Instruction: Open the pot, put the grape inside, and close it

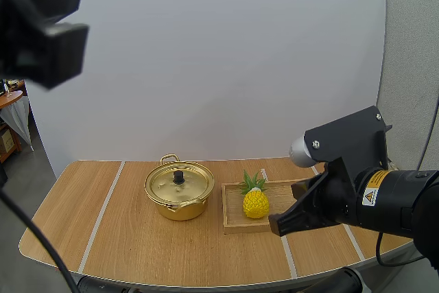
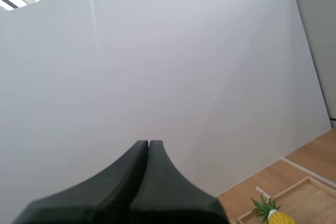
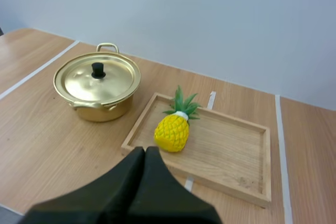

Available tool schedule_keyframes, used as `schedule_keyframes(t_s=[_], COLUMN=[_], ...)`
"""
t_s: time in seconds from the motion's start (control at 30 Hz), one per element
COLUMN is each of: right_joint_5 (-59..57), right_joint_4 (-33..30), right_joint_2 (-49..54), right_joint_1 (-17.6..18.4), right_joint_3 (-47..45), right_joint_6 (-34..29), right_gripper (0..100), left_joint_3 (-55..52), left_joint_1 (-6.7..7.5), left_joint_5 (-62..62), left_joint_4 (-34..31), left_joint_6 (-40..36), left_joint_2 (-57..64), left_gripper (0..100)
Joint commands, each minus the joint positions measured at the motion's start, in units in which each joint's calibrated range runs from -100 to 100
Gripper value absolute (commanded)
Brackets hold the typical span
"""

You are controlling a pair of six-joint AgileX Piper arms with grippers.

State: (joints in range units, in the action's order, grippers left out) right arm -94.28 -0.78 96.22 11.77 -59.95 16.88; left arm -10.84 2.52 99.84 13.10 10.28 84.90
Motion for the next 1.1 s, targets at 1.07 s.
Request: schedule_keyframes(t_s=[1.07], right_joint_5=[63.64], right_joint_4=[-2.55], right_joint_2=[3.78], right_joint_1=[-9.05], right_joint_3=[-11.54], right_joint_6=[-4.98], right_gripper=[0], left_joint_3=[-65.71], left_joint_1=[-4.13], left_joint_5=[-72.85], left_joint_4=[-4.13], left_joint_6=[-10.82], left_joint_2=[15.10], left_gripper=[0])
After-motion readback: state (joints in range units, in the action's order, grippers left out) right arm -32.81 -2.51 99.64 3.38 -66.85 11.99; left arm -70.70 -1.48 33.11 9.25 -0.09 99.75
